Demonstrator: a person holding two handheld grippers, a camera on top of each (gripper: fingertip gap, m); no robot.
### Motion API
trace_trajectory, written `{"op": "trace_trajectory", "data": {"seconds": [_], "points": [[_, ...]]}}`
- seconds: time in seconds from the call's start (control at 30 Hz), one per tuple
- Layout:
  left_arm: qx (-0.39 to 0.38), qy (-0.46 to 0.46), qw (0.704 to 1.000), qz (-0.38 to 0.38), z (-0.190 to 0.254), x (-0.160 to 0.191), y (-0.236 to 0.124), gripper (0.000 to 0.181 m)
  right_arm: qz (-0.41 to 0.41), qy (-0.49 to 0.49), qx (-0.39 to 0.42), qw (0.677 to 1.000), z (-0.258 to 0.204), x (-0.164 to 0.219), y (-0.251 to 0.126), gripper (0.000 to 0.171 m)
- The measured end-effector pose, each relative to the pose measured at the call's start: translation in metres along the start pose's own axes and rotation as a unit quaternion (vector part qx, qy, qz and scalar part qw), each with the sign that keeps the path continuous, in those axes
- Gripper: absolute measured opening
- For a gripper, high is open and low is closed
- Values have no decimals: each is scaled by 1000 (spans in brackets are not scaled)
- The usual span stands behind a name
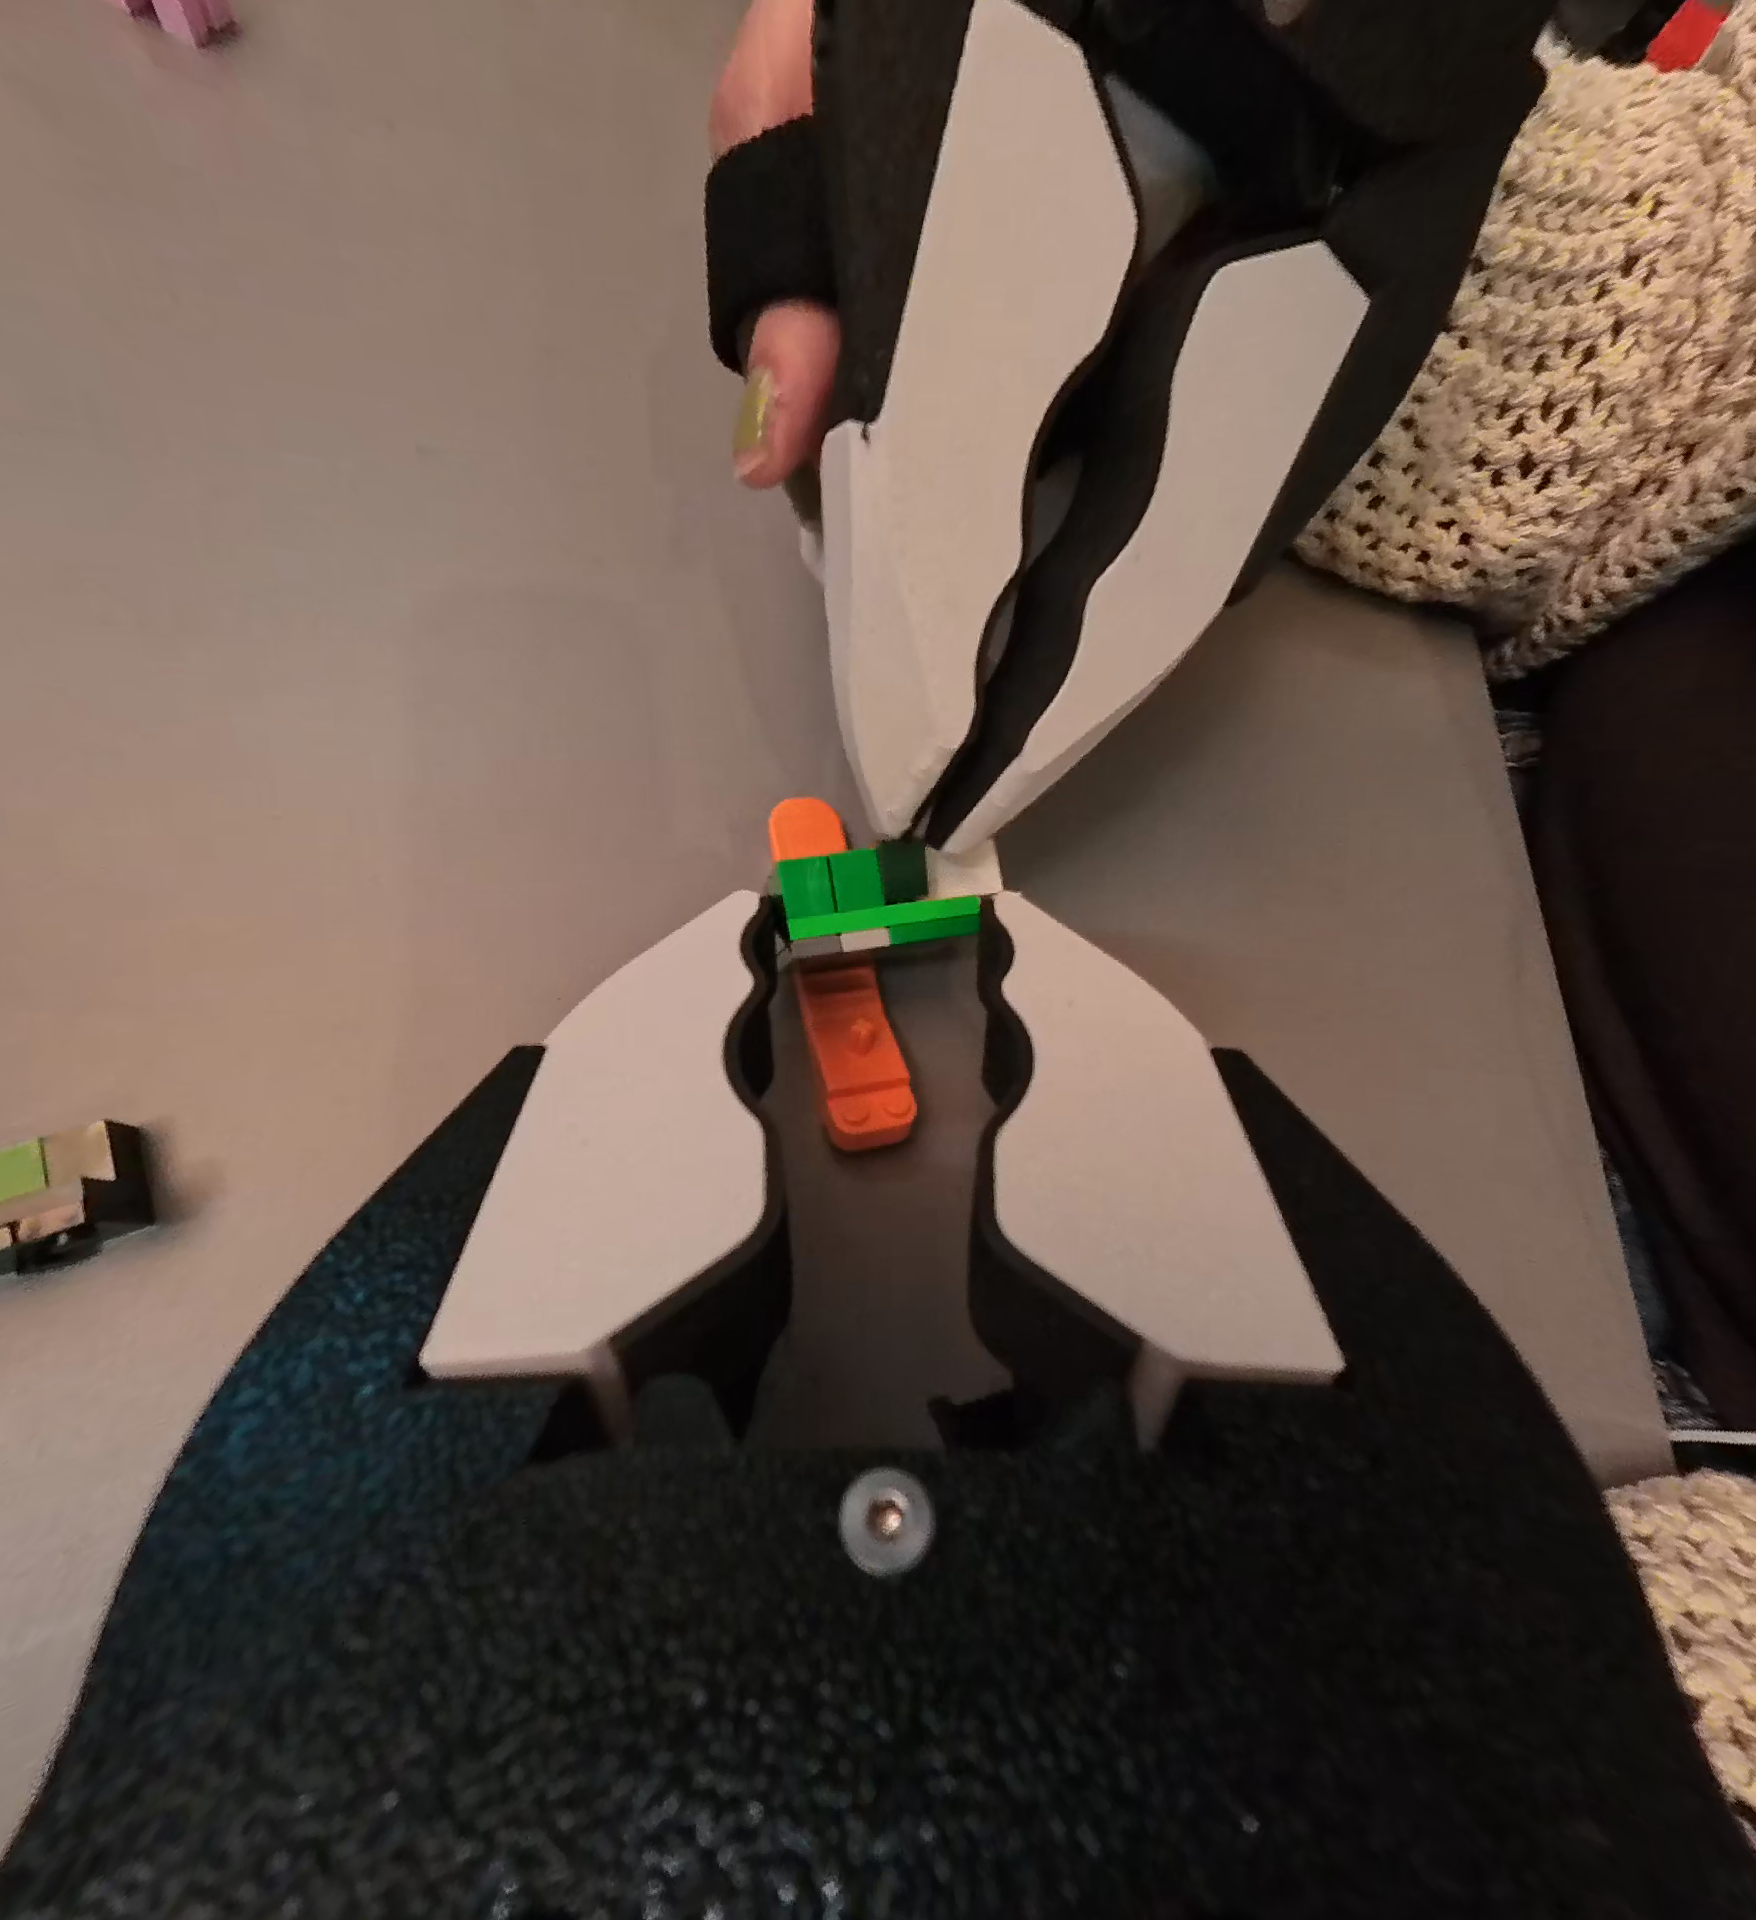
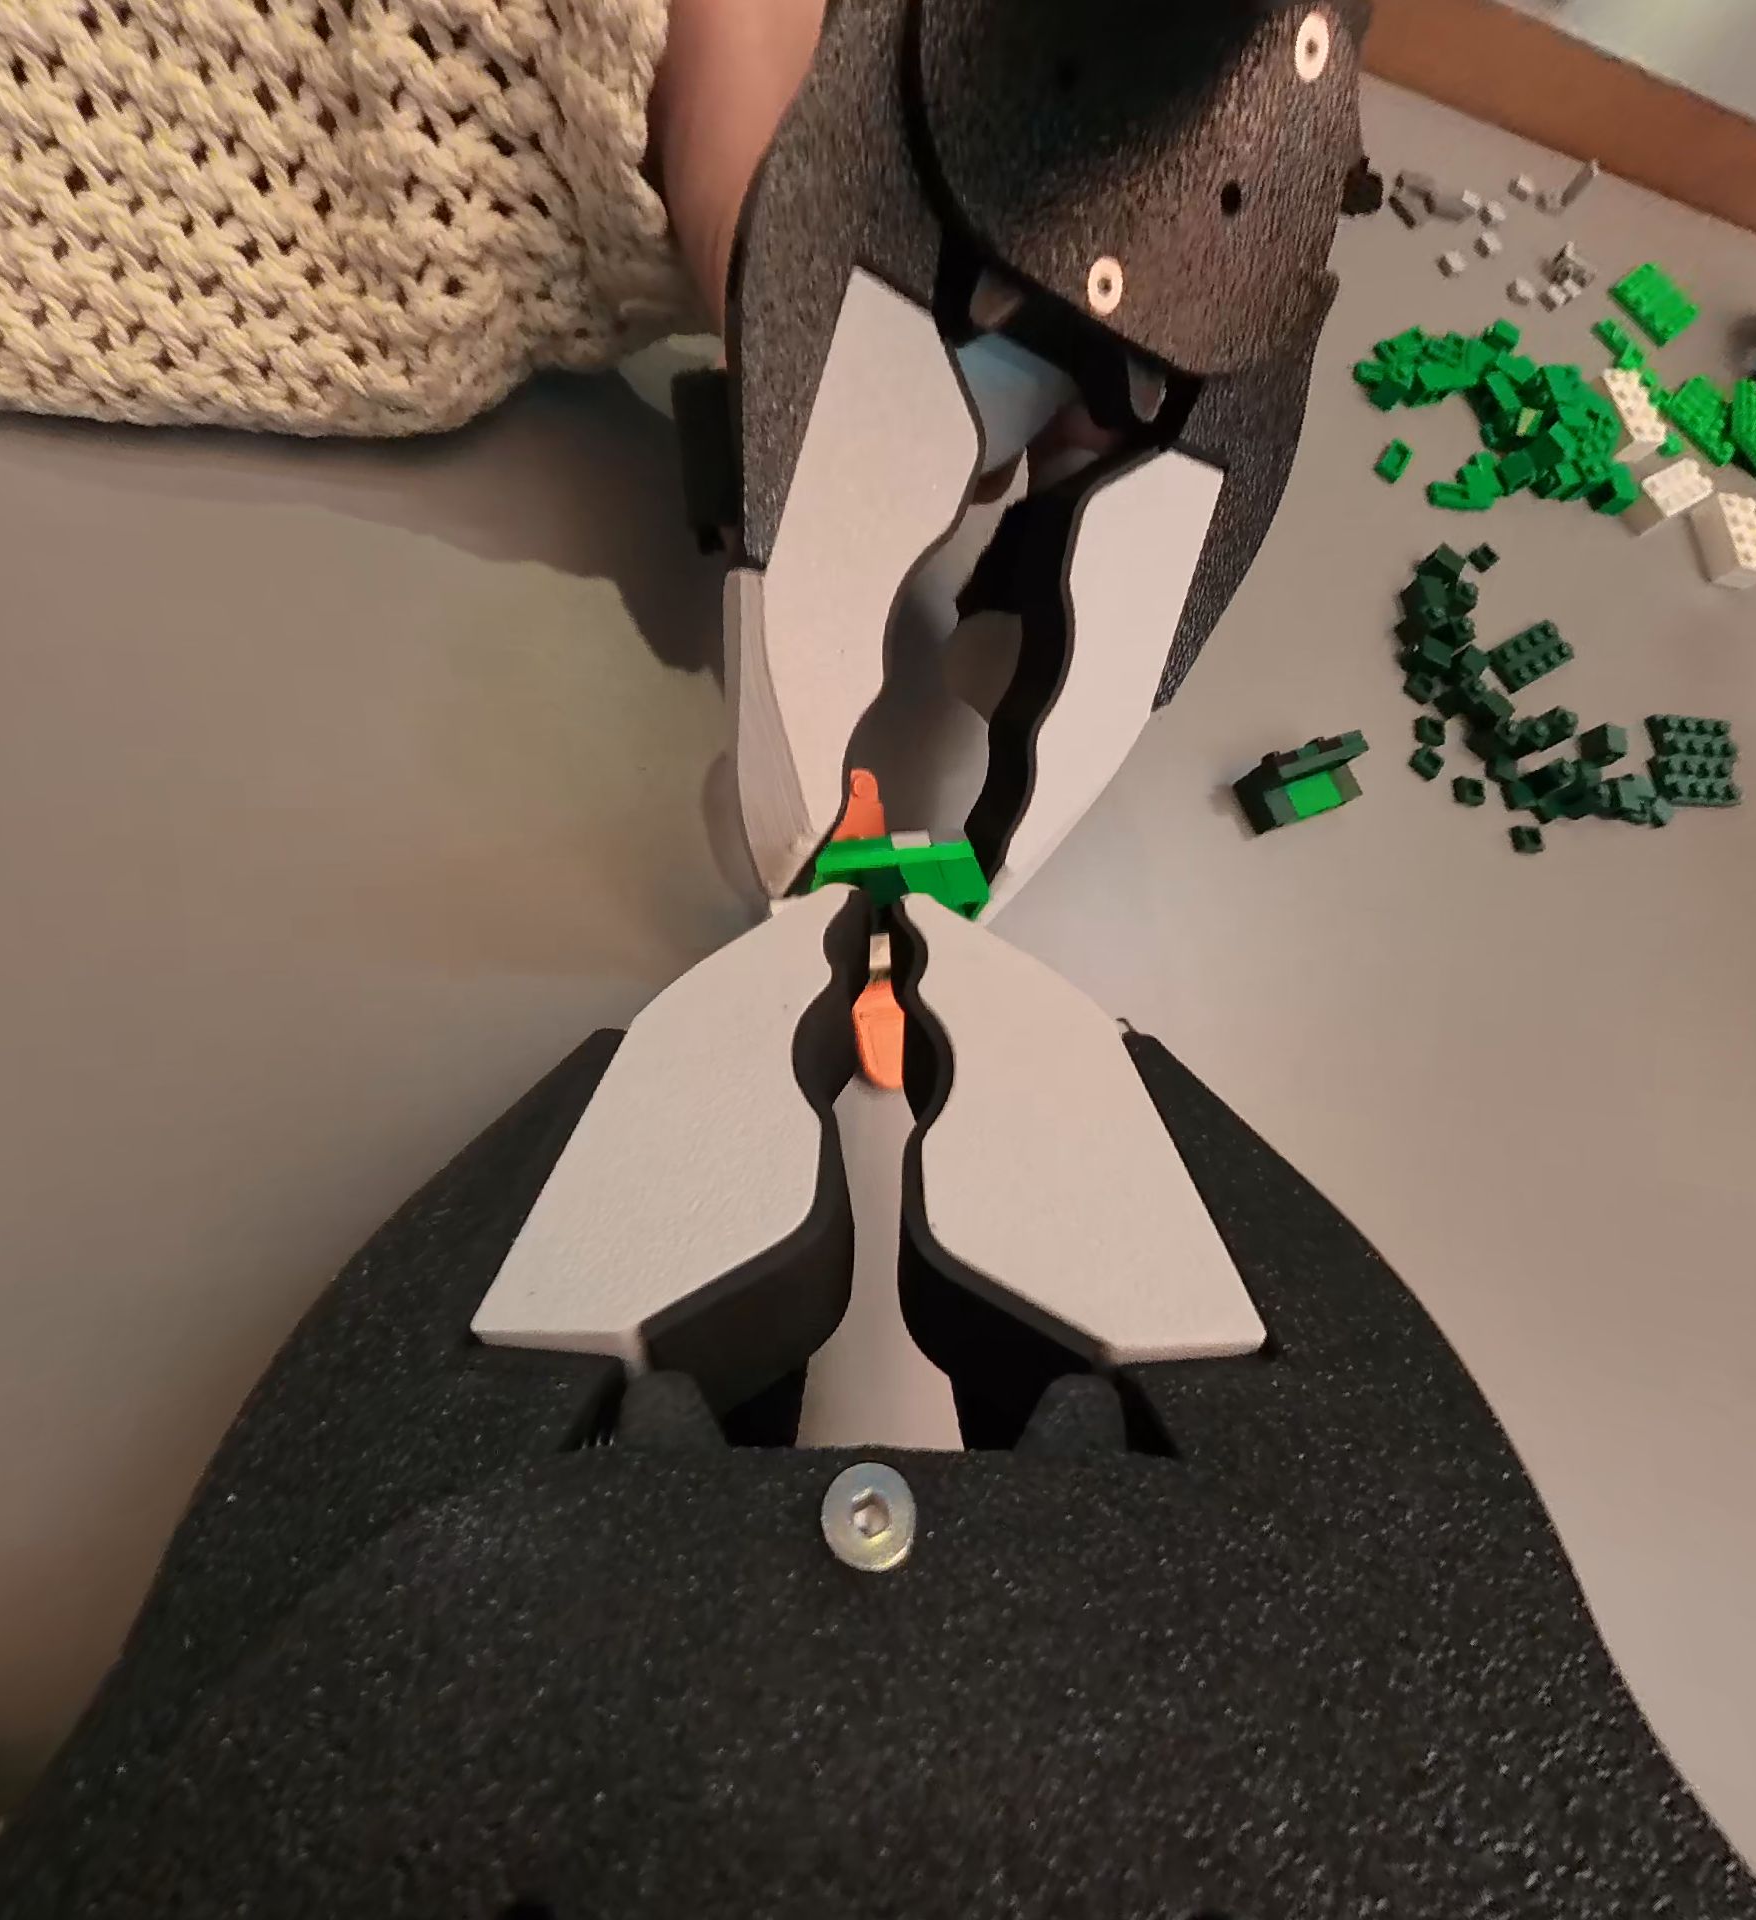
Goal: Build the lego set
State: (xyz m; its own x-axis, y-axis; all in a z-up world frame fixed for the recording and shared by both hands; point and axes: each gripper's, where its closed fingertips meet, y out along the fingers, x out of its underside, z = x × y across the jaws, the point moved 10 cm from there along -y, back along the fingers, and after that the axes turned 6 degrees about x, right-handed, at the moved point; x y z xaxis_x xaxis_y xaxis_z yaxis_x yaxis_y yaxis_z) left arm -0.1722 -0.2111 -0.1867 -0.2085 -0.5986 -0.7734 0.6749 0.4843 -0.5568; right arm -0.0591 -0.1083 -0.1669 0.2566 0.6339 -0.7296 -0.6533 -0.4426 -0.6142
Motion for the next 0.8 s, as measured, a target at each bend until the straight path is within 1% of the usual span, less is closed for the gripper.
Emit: {"op": "trace_trajectory", "data": {"seconds": [0.27, 0.5, 0.8], "points": [[2, -2, 1000, 2, 0, 0, 0, 37, 1, 10, -6, 1000, 1, 2, 0, 3], [0, 0, 1000, 2, 0, 1, 0, 37, 8, 27, -6, 1000, 4, 5, -4, 8], [-8, 6, 1000, 0, -1, 2, -2, 37, 60, 92, -17, 994, 16, 15, -16, 15]]}}
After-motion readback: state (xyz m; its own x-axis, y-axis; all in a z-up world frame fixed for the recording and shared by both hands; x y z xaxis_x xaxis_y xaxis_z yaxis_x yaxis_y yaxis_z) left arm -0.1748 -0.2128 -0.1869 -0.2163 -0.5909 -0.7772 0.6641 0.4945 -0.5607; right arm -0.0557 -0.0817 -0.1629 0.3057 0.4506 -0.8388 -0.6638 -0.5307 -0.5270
